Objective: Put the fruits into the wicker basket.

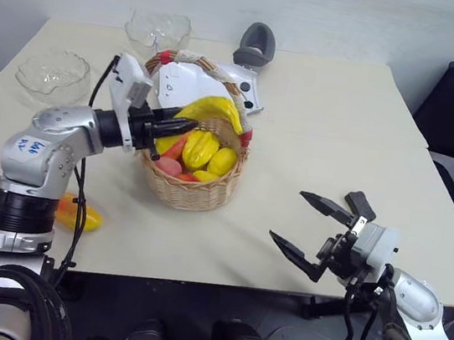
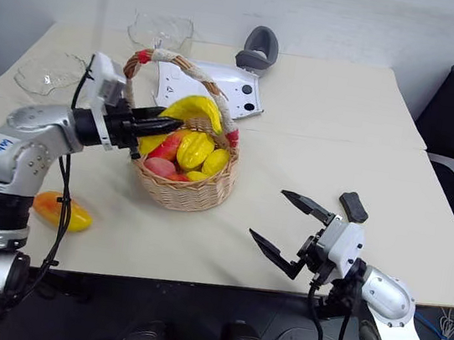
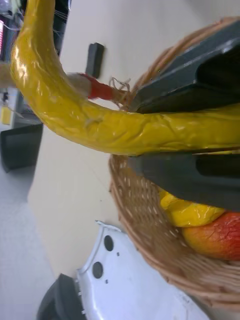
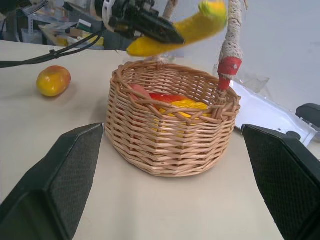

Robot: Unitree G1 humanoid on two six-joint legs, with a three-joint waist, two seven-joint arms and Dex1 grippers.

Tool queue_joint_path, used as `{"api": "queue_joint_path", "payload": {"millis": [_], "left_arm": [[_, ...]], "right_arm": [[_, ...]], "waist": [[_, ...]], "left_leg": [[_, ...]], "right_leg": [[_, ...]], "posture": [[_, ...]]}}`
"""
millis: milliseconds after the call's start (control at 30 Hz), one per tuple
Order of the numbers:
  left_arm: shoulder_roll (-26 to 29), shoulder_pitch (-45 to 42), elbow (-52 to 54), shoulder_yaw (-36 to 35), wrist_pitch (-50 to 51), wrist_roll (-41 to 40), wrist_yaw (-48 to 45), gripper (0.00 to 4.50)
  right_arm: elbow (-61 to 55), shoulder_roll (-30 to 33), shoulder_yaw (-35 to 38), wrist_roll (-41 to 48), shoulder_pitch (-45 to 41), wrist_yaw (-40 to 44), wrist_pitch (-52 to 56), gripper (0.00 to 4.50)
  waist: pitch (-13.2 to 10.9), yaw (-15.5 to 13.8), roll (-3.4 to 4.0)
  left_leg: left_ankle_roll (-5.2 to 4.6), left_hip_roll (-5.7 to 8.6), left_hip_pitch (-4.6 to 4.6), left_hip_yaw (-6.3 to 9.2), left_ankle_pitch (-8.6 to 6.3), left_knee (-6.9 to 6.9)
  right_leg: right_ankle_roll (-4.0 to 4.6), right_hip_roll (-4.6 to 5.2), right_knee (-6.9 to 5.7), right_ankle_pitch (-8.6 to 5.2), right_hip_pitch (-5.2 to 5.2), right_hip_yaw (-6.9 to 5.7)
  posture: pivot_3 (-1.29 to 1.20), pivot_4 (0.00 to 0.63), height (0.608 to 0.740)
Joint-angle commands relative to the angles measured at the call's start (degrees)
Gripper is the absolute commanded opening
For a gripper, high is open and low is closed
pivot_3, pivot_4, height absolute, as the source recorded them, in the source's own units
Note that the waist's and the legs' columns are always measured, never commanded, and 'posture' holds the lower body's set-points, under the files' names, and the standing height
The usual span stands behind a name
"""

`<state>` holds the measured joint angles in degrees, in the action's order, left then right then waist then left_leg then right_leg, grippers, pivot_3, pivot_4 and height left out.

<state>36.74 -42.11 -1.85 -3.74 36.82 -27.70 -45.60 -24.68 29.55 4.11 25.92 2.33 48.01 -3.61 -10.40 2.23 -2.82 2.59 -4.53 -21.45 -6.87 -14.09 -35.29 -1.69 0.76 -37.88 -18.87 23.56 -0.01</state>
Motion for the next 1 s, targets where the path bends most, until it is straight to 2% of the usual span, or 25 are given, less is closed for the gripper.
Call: {"api": "queue_joint_path", "payload": {"millis": [33,200,300,400,533,633,733,833,900,1000], "left_arm": [[2.9,-1.4,-0.5,-2.8,-3.7,1.3,-1.3,2.33],[14.1,3.1,-2.0,-7.7,-5.1,-0.9,-12.0,2.33],[23.5,12.0,-3.3,-16.1,-3.8,-5.5,-25.1,2.33],[28.1,18.4,-8.4,-22.7,-4.5,-5.6,-27.9,2.33],[33.1,27.2,-29.0,-31.7,-17.1,1.4,-27.2,2.33],[35.8,31.0,-41.5,-34.9,-21.0,2.8,-26.3,2.33],[36.4,36.9,-46.5,-36.7,-24.9,3.8,-29.2,2.89],[34.5,41.0,-42.4,-37.4,-27.8,2.6,-32.3,3.73],[33.7,43.3,-36.3,-37.1,-26.1,1.3,-35.1,4.37],[32.8,43.8,-28.9,-34.4,-27.6,1.4,-37.4,4.48]], "right_arm": [[-3.1,-0.3,-0.1,0.1,0.3,-1.0,-0.2,4.5],[-3.5,-0.1,-0.5,0.1,0.4,-1.5,0.0,4.5],[-3.4,0.3,-0.8,0.6,0.2,-0.9,0.1,4.5],[-3.0,0.3,-1.1,1.2,-0.3,-0.1,0.0,4.5],[-2.4,-0.1,-2.9,2.8,-3.8,2.6,0.0,4.5],[-3.1,0.4,-5.2,4.1,-5.2,5.0,1.7,4.5],[-4.5,0.2,-6.6,5.0,-6.1,4.9,4.1,4.5],[-5.2,0.5,-6.7,5.7,-6.6,4.6,5.7,4.5],[-5.3,0.6,-6.5,5.7,-6.6,4.6,6.1,4.5],[-5.1,0.8,-6.2,5.5,-6.7,4.6,6.7,4.5]], "waist": [[0.0,0.0,0.0],[0.0,1.0,0.01],[0.0,1.7,0.03],[0.0,1.6,0.01],[0.0,1.2,0.0],[0.0,1.2,-0.09],[0.0,0.9,-0.15],[0.1,0.4,-0.33],[0.2,-0.1,-0.38],[0.2,-0.5,-0.47]], "left_leg": [[0.03,-0.05,0.02,-0.03,-0.02,-0.04],[0.12,-0.13,0.22,-0.04,-0.08,0.01],[0.16,-0.16,0.26,-0.06,-0.1,0.05],[0.19,-0.17,0.25,0.0,-0.15,0.08],[-0.13,-0.16,0.27,0.0,-0.34,0.08],[-0.15,-0.2,0.3,-0.03,-0.37,0.1],[-0.18,-0.24,0.27,0.01,-0.44,0.12],[-0.22,-0.23,0.21,0.04,-0.6,0.11],[-0.18,-0.23,0.19,0.1,-0.68,0.11],[-0.08,-0.24,0.18,0.16,-0.76,0.16]], "right_leg": [[0.0,-0.07,-0.01,0.0,0.0,0.04],[0.08,-0.23,-0.09,-0.01,-0.01,0.21],[0.14,-0.25,-0.11,-0.04,0.02,0.26],[0.28,-0.23,-0.11,-0.12,0.07,0.23],[0.39,-0.17,-0.07,-0.18,0.08,0.22],[0.58,-0.15,-0.07,-0.23,0.14,0.19],[0.65,-0.1,-0.07,-0.25,0.17,0.1],[0.7,0.08,-0.06,-0.27,0.19,-0.03],[0.84,0.19,-0.06,-0.35,0.17,-0.18],[0.92,0.22,-0.05,-0.39,0.16,-0.25]], "posture": [[0.0,0.15,0.74],[0.0,0.15,0.74],[0.0,0.15,0.74],[0.0,0.15,0.74],[0.0,0.15,0.74],[0.0,0.15,0.74],[0.0,0.15,0.74],[0.0,0.15,0.74],[0.0,0.15,0.74],[0.0,0.15,0.74]]}}
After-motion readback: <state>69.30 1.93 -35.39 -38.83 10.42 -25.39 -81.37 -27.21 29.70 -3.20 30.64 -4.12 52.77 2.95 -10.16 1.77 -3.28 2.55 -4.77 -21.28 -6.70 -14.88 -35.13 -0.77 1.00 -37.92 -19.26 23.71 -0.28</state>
